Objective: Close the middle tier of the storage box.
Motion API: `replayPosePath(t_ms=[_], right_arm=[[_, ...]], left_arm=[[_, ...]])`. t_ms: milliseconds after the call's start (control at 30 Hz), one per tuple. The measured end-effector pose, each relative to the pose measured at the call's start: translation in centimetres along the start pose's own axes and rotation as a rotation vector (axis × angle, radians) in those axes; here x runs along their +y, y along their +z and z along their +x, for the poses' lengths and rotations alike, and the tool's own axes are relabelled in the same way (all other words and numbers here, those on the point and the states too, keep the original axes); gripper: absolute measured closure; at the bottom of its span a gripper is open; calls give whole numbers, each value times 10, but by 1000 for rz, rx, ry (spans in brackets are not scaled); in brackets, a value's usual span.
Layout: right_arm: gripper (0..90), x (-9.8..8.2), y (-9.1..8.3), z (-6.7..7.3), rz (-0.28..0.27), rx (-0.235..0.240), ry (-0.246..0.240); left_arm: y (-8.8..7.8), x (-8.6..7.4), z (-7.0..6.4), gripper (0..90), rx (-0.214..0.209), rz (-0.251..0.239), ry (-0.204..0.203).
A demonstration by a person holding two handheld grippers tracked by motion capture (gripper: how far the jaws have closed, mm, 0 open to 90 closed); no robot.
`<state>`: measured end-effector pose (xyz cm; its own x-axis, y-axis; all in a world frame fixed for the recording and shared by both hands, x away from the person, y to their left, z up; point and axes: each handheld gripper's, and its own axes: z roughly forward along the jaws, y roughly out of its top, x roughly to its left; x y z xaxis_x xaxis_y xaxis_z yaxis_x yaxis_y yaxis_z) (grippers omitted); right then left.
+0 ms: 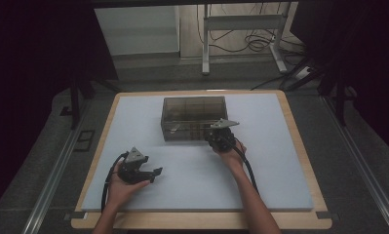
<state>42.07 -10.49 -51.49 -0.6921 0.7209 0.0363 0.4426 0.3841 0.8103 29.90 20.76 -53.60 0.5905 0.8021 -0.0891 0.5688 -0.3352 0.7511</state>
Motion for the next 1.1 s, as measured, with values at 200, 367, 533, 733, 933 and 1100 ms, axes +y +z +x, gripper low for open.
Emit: replayPosePath(t_ms=[200,367,533,733,933,1100], right_arm=[[884,2,3,-1,1,-13,1],[884,2,4,0,3,-15,-3],[884,1,3,0,-3,-15,4],[883,-1,-1,0,-3,-13,-1],[883,-2,-7,3,-12,-1,-13],[883,-2,-13,5,-17,7,-27]], left_arm=[[0,0,-1,257,1,0,1],[0,0,-1,258,0,1,2],[1,0,0,259,0,2,1],[1,0,-1,258,1,7,5],[-1,-1,-1,258,8,4,2],[-1,-1,-1,258,8,2,4]])
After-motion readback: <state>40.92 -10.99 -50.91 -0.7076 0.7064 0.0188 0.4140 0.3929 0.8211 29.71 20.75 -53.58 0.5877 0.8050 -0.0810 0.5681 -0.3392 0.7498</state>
